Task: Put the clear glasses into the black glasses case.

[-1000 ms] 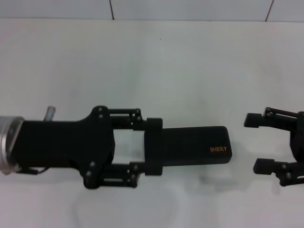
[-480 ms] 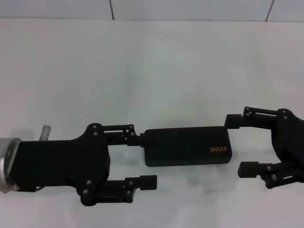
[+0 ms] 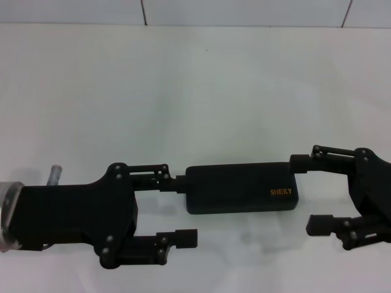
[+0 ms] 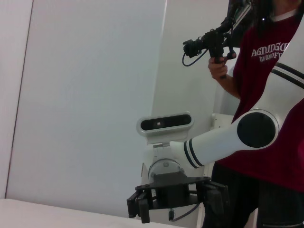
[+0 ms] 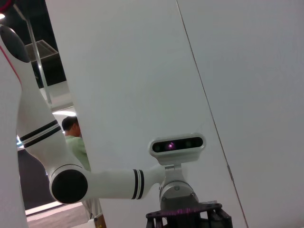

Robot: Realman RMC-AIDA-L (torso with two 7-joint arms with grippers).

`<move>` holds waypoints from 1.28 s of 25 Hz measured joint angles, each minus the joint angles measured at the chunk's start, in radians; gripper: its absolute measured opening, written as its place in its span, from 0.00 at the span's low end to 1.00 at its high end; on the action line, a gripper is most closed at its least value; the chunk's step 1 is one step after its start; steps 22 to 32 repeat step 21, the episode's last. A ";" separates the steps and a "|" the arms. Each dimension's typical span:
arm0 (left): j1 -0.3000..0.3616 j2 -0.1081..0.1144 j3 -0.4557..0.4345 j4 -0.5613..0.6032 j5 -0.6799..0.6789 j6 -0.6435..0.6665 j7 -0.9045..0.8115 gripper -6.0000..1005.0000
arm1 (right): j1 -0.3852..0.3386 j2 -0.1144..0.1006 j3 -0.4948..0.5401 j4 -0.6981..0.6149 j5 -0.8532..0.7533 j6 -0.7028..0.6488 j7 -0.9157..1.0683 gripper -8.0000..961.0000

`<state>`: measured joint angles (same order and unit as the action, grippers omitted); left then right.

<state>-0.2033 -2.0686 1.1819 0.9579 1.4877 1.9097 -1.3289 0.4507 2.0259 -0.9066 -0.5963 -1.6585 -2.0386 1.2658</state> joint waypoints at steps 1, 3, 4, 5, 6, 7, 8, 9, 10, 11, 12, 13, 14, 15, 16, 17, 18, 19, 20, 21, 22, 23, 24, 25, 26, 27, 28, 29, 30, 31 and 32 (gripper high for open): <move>0.000 0.000 0.000 0.000 0.000 0.000 0.000 0.65 | -0.004 0.000 0.000 0.001 0.000 -0.003 0.000 0.91; 0.000 0.001 -0.001 0.000 0.000 0.000 0.000 0.65 | -0.013 0.000 0.000 0.006 0.000 -0.024 0.000 0.91; 0.001 0.002 -0.001 0.000 0.000 0.000 0.000 0.65 | -0.013 0.000 0.000 0.006 0.000 -0.024 0.000 0.91; 0.001 0.003 -0.001 0.000 0.000 0.000 0.000 0.65 | -0.015 0.000 0.000 0.007 0.000 -0.031 -0.001 0.91; 0.001 0.004 -0.001 0.000 0.000 0.000 0.001 0.65 | -0.017 -0.001 0.000 0.007 0.000 -0.042 -0.001 0.91; 0.001 0.004 -0.002 -0.001 0.000 0.000 0.002 0.65 | -0.018 -0.003 0.003 0.007 0.000 -0.048 -0.001 0.91; 0.002 0.004 -0.002 -0.001 0.000 0.000 0.005 0.65 | -0.019 -0.004 0.004 0.007 0.000 -0.052 -0.001 0.91; 0.003 0.003 -0.001 -0.001 0.000 0.001 0.008 0.65 | -0.019 -0.006 0.008 0.005 0.000 -0.058 0.000 0.91; 0.002 0.002 0.000 -0.001 0.000 0.001 0.011 0.65 | -0.020 -0.006 0.010 0.003 0.000 -0.062 0.000 0.91; 0.001 0.001 0.002 -0.003 0.000 0.001 0.012 0.65 | -0.020 -0.007 0.010 0.002 0.000 -0.065 0.000 0.91; -0.002 0.001 0.003 -0.005 0.000 0.002 0.013 0.65 | -0.020 -0.007 0.010 0.001 0.000 -0.068 0.000 0.91; -0.004 0.001 0.003 -0.006 0.000 0.002 0.013 0.65 | -0.021 -0.007 0.010 0.000 0.000 -0.070 0.000 0.91; -0.005 0.000 0.003 -0.007 0.000 0.002 0.013 0.65 | -0.021 -0.007 0.009 0.000 0.000 -0.070 -0.001 0.91; -0.005 -0.001 0.003 -0.007 0.000 0.002 0.013 0.65 | -0.021 -0.007 0.009 0.000 0.000 -0.071 -0.001 0.91; -0.003 -0.002 0.002 -0.007 0.000 0.002 0.013 0.65 | -0.021 -0.007 0.008 0.000 0.000 -0.072 -0.002 0.91; -0.002 -0.002 0.002 -0.007 0.000 0.002 0.013 0.65 | -0.021 -0.007 0.007 0.000 0.000 -0.075 -0.002 0.91; 0.000 -0.003 0.001 -0.007 0.000 0.002 0.013 0.65 | -0.021 -0.007 0.007 0.000 0.000 -0.076 -0.002 0.91; 0.001 -0.003 0.001 -0.007 0.000 0.002 0.013 0.65 | -0.021 -0.007 0.008 0.000 0.000 -0.078 -0.003 0.91; 0.001 -0.003 0.000 -0.007 0.000 0.002 0.013 0.65 | -0.021 -0.007 0.009 0.000 0.001 -0.079 -0.003 0.91; 0.001 -0.003 0.000 -0.007 0.000 0.002 0.013 0.65 | -0.021 -0.006 0.010 0.002 0.003 -0.082 -0.003 0.91; 0.001 -0.003 0.000 -0.007 0.000 0.002 0.013 0.65 | -0.021 -0.006 0.010 0.002 0.003 -0.082 -0.003 0.91; 0.001 -0.003 0.000 -0.007 0.000 0.002 0.013 0.65 | -0.021 -0.006 0.010 0.002 0.003 -0.082 -0.003 0.91; 0.001 -0.003 0.000 -0.007 0.000 0.002 0.013 0.65 | -0.021 -0.006 0.010 0.002 0.003 -0.082 -0.003 0.91; 0.001 -0.003 0.000 -0.007 0.000 0.002 0.013 0.65 | -0.021 -0.006 0.010 0.002 0.003 -0.082 -0.003 0.91; 0.001 -0.003 0.000 -0.007 0.000 0.002 0.013 0.65 | -0.021 -0.006 0.010 0.002 0.003 -0.082 -0.003 0.91; 0.001 -0.003 0.000 -0.007 0.000 0.002 0.013 0.65 | -0.021 -0.006 0.010 0.002 0.003 -0.082 -0.003 0.91; 0.001 -0.003 0.000 -0.007 0.000 0.002 0.013 0.65 | -0.021 -0.006 0.010 0.002 0.003 -0.082 -0.003 0.91; 0.001 -0.003 0.000 -0.007 0.000 0.002 0.013 0.65 | -0.021 -0.006 0.010 0.002 0.003 -0.082 -0.003 0.91; 0.001 -0.003 0.000 -0.007 0.000 0.002 0.013 0.65 | -0.021 -0.006 0.010 0.002 0.003 -0.082 -0.003 0.91; 0.001 -0.003 0.000 -0.007 0.000 0.002 0.013 0.65 | -0.021 -0.006 0.010 0.002 0.003 -0.082 -0.003 0.91; 0.001 -0.003 0.000 -0.007 0.000 0.002 0.013 0.65 | -0.021 -0.006 0.010 0.002 0.003 -0.082 -0.003 0.91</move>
